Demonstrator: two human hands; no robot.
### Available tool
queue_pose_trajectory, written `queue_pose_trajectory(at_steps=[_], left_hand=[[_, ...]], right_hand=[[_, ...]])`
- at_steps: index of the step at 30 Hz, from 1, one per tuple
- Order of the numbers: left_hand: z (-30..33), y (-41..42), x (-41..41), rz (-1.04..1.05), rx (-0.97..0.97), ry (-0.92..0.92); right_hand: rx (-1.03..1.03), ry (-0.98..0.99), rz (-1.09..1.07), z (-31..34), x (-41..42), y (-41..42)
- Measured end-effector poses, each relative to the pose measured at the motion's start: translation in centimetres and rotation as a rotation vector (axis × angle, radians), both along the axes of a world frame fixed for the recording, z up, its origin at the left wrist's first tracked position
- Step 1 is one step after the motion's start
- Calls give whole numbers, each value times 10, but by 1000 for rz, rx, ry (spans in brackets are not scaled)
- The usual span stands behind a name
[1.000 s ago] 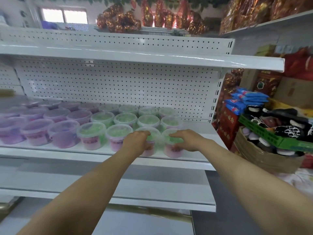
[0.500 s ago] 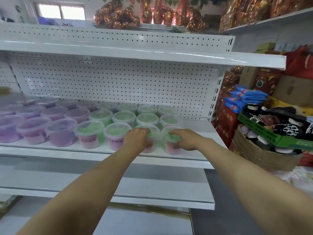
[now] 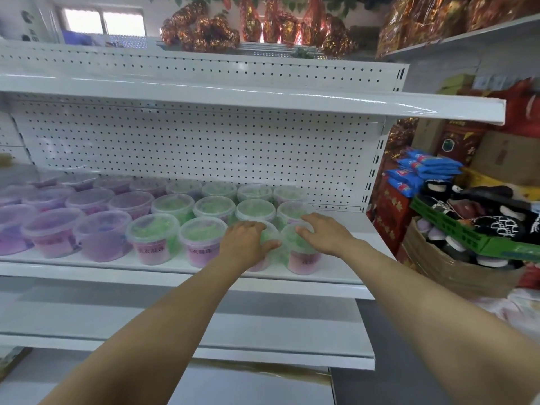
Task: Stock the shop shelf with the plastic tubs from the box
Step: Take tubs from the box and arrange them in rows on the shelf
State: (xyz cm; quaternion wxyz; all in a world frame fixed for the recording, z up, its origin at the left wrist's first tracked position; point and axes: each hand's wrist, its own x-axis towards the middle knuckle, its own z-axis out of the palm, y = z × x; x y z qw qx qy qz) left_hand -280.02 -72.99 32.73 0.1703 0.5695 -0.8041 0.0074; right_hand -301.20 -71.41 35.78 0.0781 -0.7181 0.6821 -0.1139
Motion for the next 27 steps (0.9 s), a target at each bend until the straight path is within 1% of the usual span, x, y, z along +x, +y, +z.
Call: queue_pose_trajectory(at_steps=[2,8,13,20,24,27], left_hand=[[-1,-7,-5,6,9,2],[-1,-27,-7,43,155,-59],[-4,-30,-7,38,169,-65],[-5,-31,-8,37,174,-66],[2,-25,-9,50,183,-61],[12,-13,-8,67,165,-33]], right_hand=[[39,-7,-9,-2,-1,-8],[110,24,-40,-11,0,-32],[182,-50,-109,-17,3,-42],[136,-32,-136,-8,8,-38],[129,31,-131,1,11,-26],[67,77,-117,6,16,-12]])
